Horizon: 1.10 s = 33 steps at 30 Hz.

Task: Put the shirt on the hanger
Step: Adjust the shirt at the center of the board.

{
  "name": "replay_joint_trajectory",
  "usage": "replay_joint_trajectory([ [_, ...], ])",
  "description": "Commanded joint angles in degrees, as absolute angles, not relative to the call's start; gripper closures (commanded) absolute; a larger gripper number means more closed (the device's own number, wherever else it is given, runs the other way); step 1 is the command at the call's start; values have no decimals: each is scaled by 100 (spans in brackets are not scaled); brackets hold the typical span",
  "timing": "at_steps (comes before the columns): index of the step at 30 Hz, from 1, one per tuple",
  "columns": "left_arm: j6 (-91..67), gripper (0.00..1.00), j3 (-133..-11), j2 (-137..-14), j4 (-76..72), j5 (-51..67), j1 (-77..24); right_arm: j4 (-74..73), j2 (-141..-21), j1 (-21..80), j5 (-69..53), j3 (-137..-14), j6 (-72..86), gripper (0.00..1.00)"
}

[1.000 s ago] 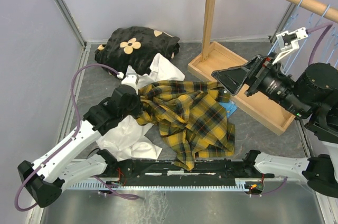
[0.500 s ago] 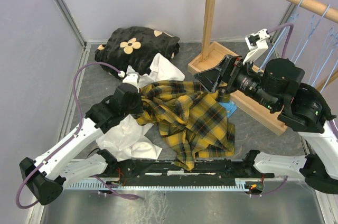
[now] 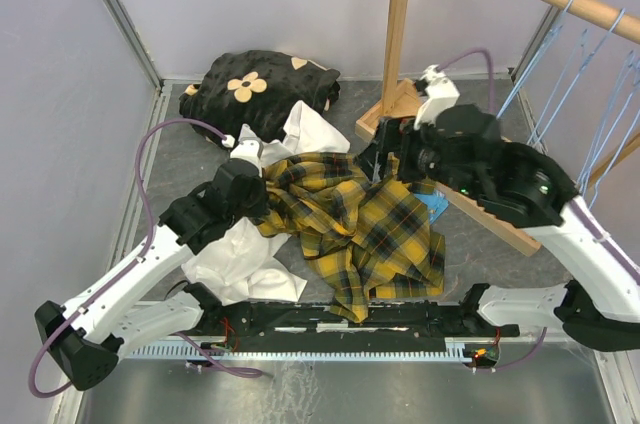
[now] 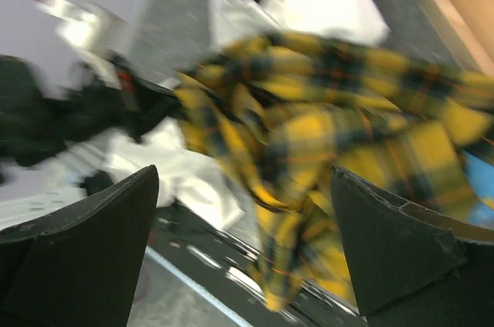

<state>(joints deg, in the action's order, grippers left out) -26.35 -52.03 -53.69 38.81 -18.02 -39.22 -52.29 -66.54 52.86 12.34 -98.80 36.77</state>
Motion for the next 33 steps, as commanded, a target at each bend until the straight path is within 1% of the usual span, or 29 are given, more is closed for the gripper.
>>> replay_joint_trajectory([
  [1,-2753,97,-5367,-5135,3890,-1980,-3894,-6598,-7012,5273,2120,-9441,3366,1],
  [4,-2715,97,-5354,-5037,3907,-1953,-3893,-6477,-7026,5273,2148,-8832,3280,1],
  [6,-2611,97,-5361,-5012,3906,-1870,-3895,-6038,-6907,5273,1819,-8347,3112,1],
  [9,-2512,97,-5420,-5031,3934,-1745,-3894,-5125,-6620,5280,879,-7543,2676,1],
  [11,-2465,97,-5455,-5065,3935,-1691,-3894,-4740,-6533,5377,834,-7158,2685,1],
  [13,-2460,97,-5479,-5095,3953,-1698,-3894,-4524,-6552,5813,1481,-6913,2721,2],
  [16,-2510,97,-5476,-5111,3968,-1774,-3894,-4241,-6722,6767,2605,-6768,2721,2],
  [19,-2546,97,-5476,-5099,3981,-1781,-3897,-3680,-6823,7386,3339,-6440,2650,1],
  [27,-2510,97,-5404,-5098,3944,-1698,-3894,-2289,-7461,8050,4281,-5914,1834,1],
  [33,-2479,97,-5350,-5049,3941,-1696,-3896,-1948,-8251,8416,5383,-5925,1785,1],
])
